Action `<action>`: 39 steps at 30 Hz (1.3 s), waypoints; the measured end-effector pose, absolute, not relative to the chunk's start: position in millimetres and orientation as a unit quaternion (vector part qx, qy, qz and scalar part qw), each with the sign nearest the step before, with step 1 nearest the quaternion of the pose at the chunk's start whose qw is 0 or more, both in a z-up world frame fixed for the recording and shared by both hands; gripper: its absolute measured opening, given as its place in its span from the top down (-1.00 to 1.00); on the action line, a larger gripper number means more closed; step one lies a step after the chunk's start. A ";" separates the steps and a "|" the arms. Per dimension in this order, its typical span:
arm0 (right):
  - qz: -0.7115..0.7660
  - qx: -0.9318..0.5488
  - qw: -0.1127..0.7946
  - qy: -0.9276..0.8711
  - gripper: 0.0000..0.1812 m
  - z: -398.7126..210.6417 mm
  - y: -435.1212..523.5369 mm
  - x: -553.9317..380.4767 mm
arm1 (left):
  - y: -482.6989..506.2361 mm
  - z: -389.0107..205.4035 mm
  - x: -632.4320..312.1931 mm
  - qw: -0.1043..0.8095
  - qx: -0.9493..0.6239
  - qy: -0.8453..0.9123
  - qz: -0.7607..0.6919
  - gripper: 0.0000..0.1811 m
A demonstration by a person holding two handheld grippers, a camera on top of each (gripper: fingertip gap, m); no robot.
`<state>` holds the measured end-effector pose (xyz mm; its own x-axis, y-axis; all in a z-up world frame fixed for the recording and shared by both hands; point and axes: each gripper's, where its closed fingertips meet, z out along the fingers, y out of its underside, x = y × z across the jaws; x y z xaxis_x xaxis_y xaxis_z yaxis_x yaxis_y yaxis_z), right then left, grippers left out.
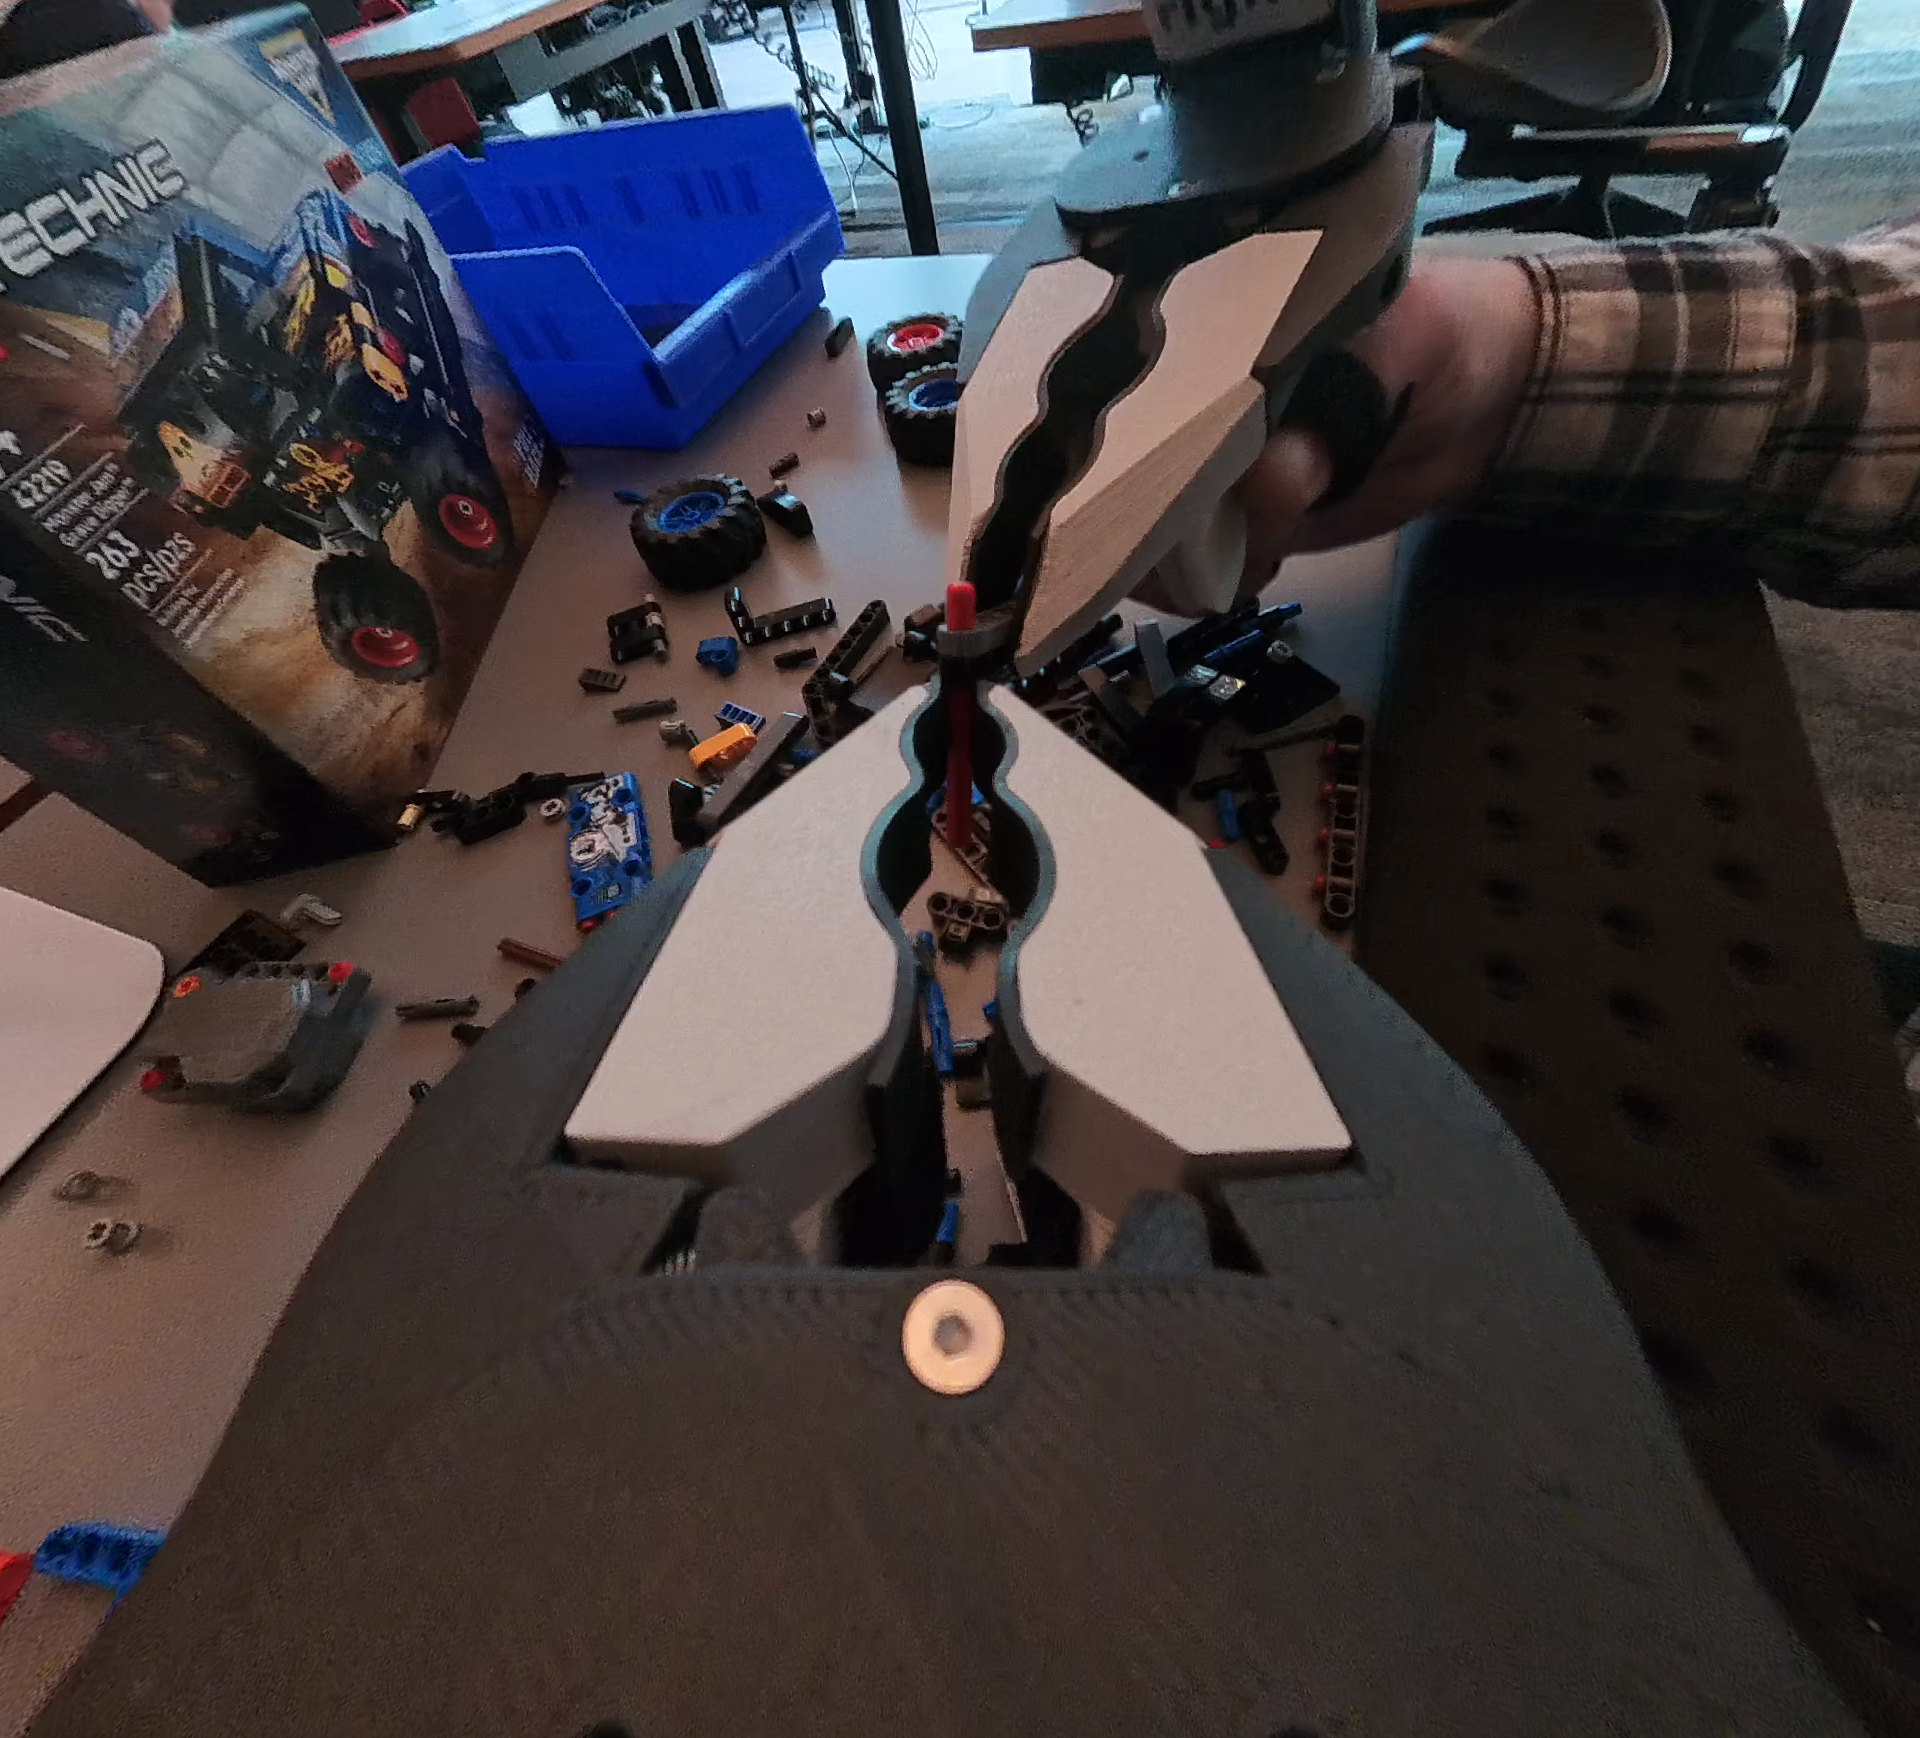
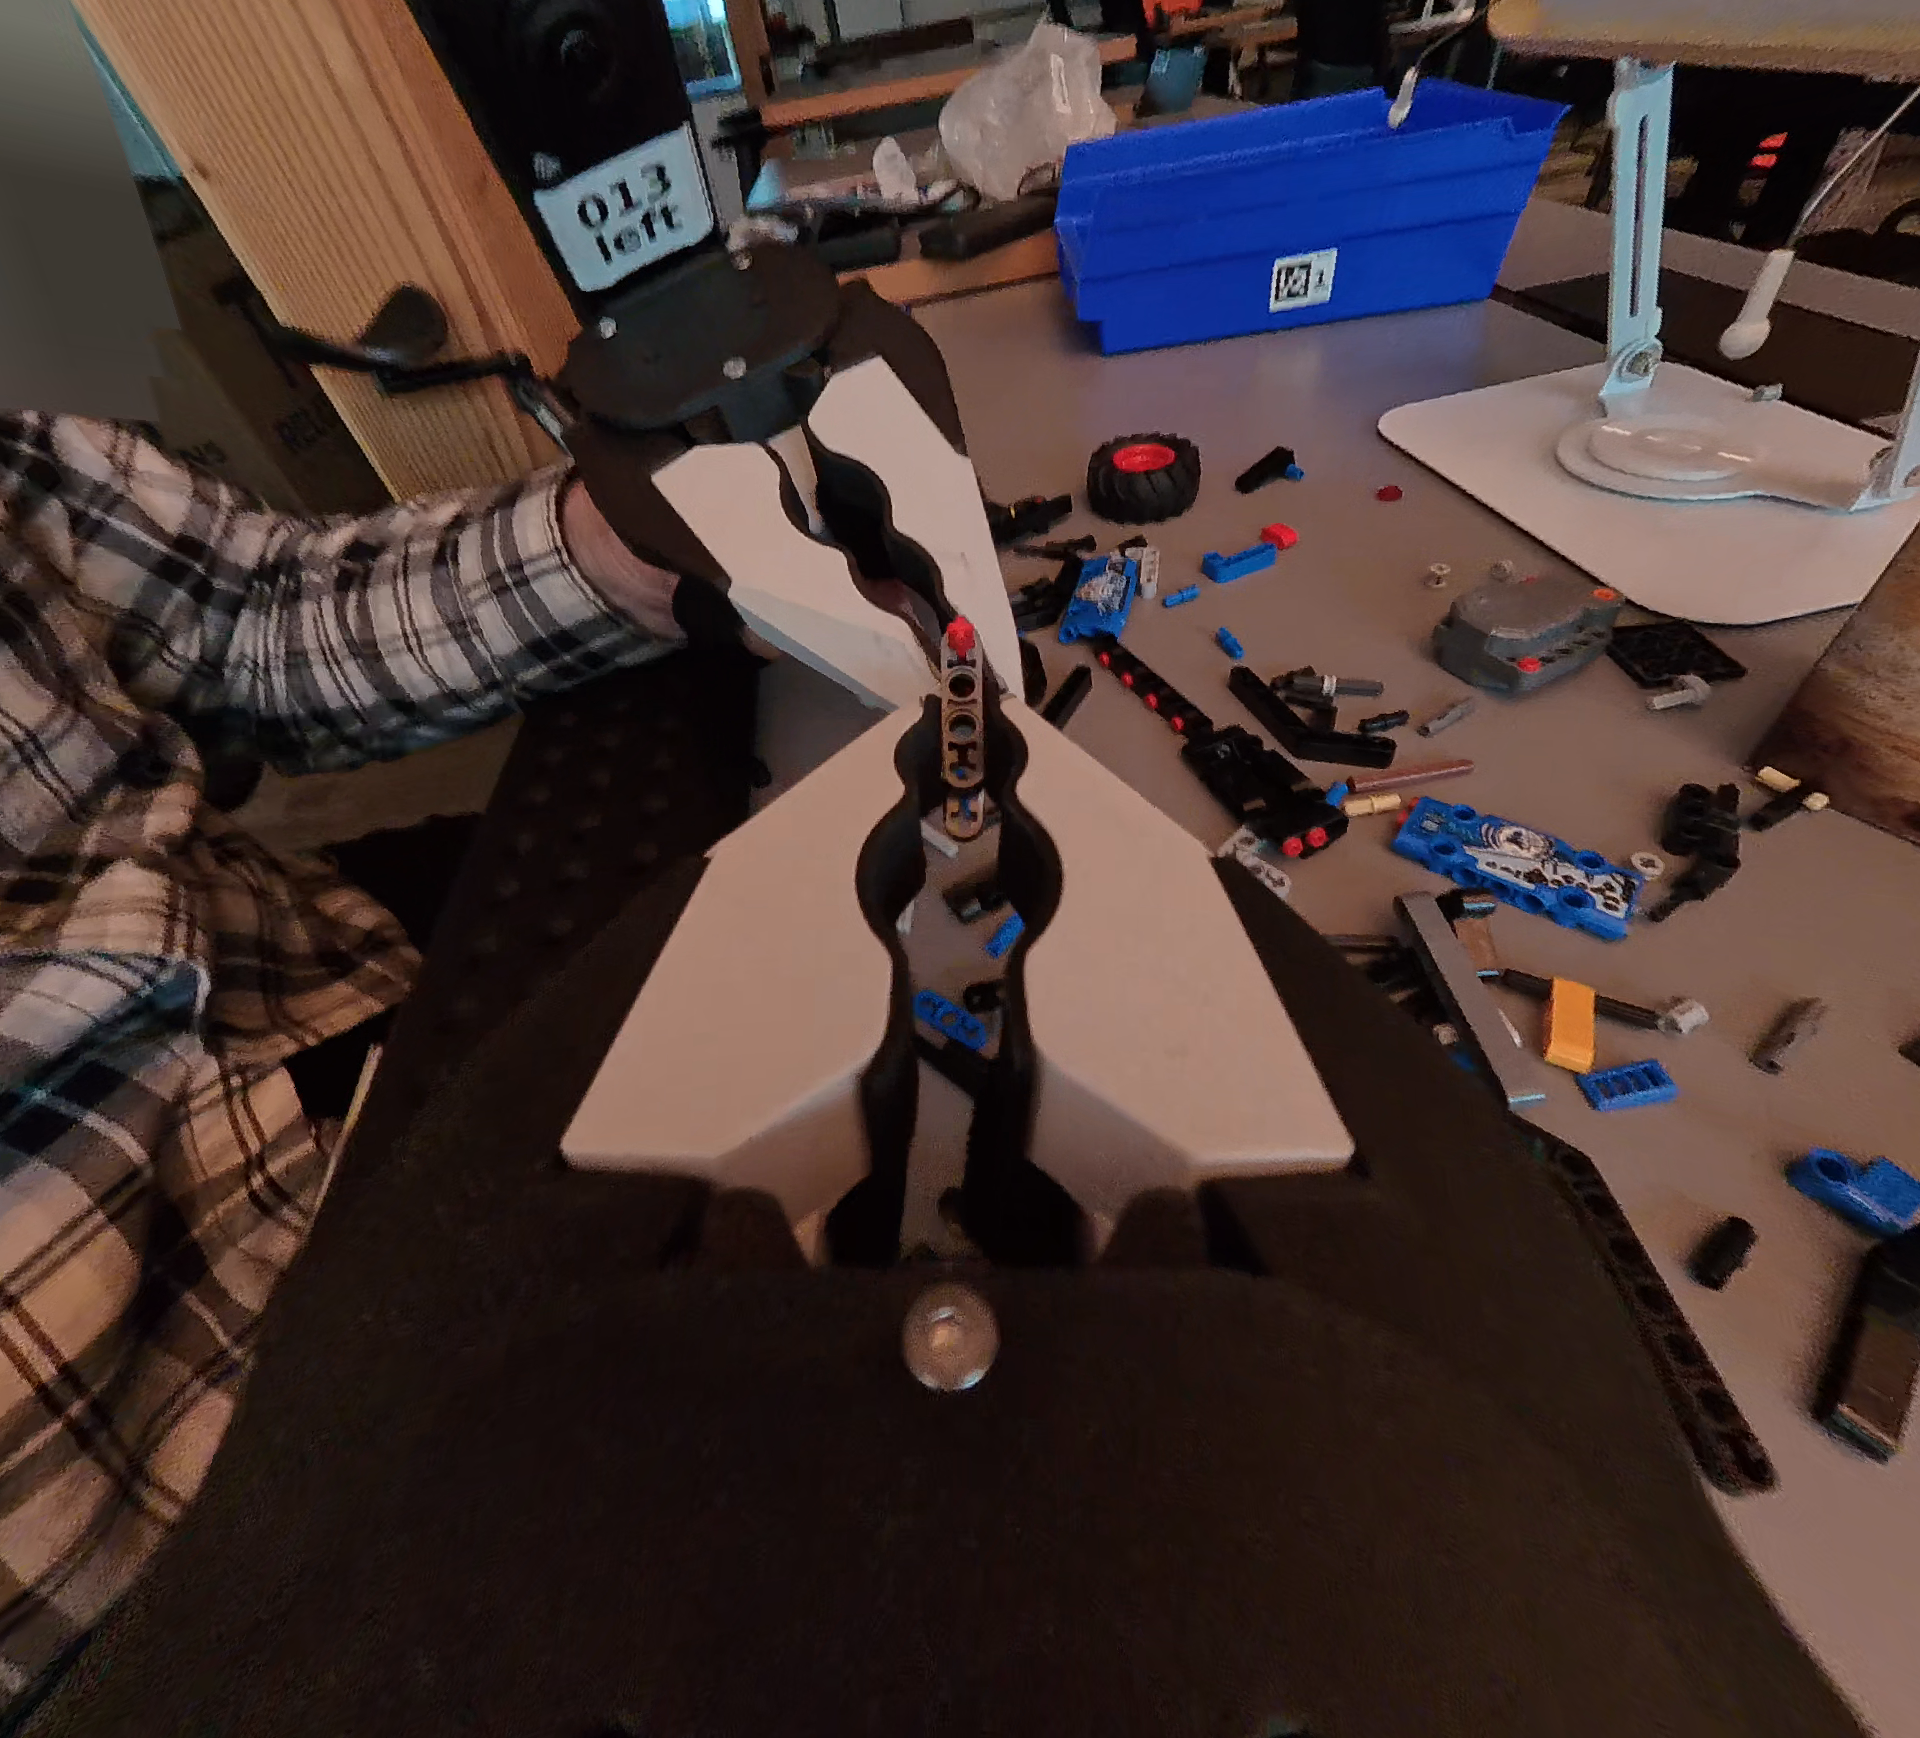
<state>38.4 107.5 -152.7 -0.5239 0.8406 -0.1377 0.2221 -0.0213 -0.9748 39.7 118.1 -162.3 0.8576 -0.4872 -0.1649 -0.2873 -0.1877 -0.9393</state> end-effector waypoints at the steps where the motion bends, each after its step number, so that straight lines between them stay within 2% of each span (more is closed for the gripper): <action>1: 0.596 -0.411 0.263 -0.638 0.95 -148.9 107.1 37.6 | 117.6 -159.1 39.3 0.591 -0.761 0.253 -0.085 1.00; 18: 0.663 -0.409 0.258 -0.572 0.96 -127.3 114.0 43.3 | 125.3 -147.9 44.2 0.615 -0.746 0.252 -0.029 0.98; 22: 0.611 -0.418 0.274 -0.614 0.94 -143.6 116.7 39.5 | 128.4 -161.3 38.7 0.589 -0.764 0.263 0.001 0.98; 24: 0.582 -0.414 0.304 -0.631 0.78 -143.7 118.4 36.2 | 126.9 -162.3 41.2 0.585 -0.760 0.282 0.023 0.99; 26: 0.534 -0.405 0.317 -0.671 0.92 -155.7 113.3 34.0 | 128.0 -170.7 36.5 0.566 -0.765 0.301 0.067 0.98; 31: 0.532 -0.408 0.327 -0.666 0.95 -152.7 111.5 34.1 | 127.4 -166.4 35.9 0.567 -0.753 0.317 0.102 0.98; 39: 0.622 -0.391 0.320 -0.598 0.97 -121.8 107.2 41.4 | 121.7 -138.9 43.3 0.615 -0.706 0.318 0.146 0.97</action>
<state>41.4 107.2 -121.8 -0.4900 0.8655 -0.1039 0.0704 -0.0795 -0.9943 43.3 121.7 -138.9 0.7551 -0.2698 -0.5975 -0.6289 -0.0407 -0.7764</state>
